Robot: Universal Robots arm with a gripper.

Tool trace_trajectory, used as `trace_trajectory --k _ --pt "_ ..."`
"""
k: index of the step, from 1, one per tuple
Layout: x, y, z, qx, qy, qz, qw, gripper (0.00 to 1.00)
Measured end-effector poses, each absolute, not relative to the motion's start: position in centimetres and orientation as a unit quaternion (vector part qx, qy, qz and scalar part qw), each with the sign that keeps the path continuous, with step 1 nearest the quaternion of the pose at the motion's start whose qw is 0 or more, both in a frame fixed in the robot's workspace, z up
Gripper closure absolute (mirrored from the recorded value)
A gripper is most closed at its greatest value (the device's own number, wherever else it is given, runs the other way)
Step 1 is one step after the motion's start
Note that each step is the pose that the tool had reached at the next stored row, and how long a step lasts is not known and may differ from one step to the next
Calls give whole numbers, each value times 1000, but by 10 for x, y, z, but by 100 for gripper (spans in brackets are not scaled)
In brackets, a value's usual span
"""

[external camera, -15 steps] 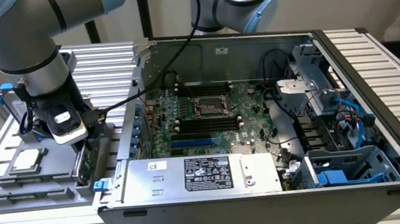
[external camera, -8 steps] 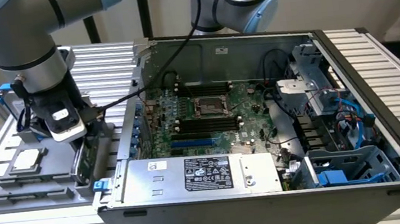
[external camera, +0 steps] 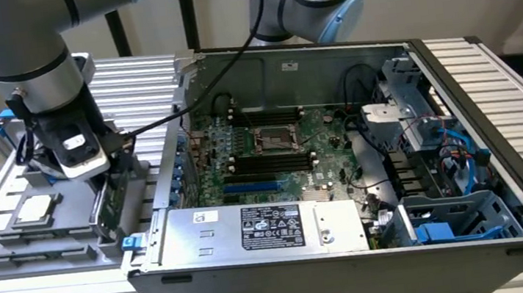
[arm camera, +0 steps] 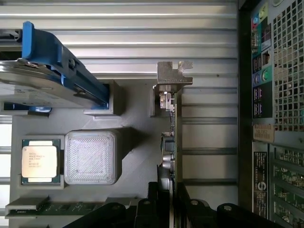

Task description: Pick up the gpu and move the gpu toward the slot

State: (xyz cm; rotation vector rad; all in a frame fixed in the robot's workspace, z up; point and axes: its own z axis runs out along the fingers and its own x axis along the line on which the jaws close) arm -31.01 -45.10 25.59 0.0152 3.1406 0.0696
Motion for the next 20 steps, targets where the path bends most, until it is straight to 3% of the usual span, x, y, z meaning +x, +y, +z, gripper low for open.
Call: trace_trajectory --k 20 --pt "-310 -455 306 5 999 39 -1 74"
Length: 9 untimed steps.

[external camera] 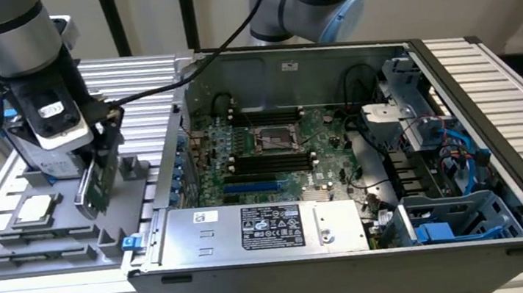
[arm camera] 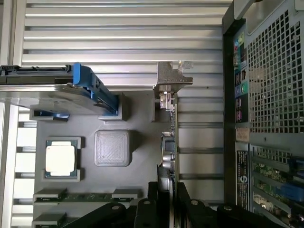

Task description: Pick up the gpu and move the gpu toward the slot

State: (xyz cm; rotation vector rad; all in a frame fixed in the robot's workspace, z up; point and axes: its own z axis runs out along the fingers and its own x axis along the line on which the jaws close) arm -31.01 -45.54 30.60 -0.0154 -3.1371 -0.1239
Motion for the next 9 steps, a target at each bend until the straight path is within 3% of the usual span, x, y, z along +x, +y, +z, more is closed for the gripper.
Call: trace_trajectory --k 9 --pt "-303 -459 345 -5 -999 -43 2 74"
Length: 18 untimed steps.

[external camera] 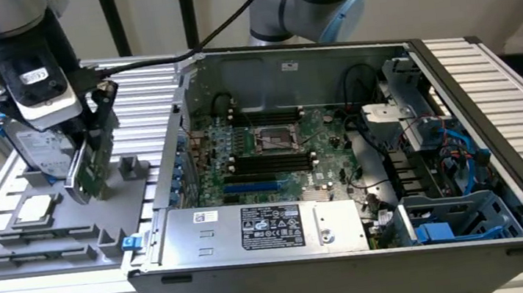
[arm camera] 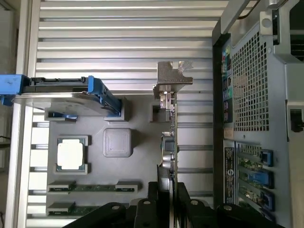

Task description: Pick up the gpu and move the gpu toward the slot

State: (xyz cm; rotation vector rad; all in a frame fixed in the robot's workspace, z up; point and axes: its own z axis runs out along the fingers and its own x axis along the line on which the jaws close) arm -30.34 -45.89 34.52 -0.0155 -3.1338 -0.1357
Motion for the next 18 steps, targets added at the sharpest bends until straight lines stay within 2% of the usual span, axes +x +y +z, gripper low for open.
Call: trace_trajectory --k 18 --pt "-234 -466 418 -5 -998 -57 11 74"
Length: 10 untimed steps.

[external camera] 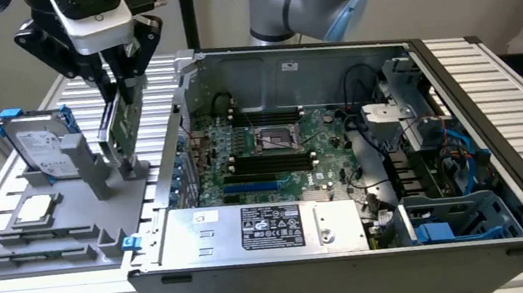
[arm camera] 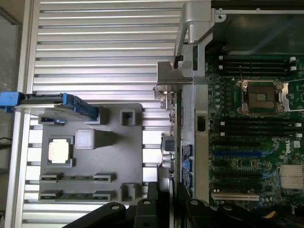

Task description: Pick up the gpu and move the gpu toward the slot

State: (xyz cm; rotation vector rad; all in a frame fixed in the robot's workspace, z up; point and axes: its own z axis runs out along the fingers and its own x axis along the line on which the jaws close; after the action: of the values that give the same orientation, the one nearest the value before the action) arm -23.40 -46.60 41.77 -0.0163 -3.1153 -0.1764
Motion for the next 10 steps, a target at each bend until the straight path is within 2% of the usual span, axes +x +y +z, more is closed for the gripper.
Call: trace_trajectory --k 10 --pt "-189 -466 427 -5 -998 -61 15 74"
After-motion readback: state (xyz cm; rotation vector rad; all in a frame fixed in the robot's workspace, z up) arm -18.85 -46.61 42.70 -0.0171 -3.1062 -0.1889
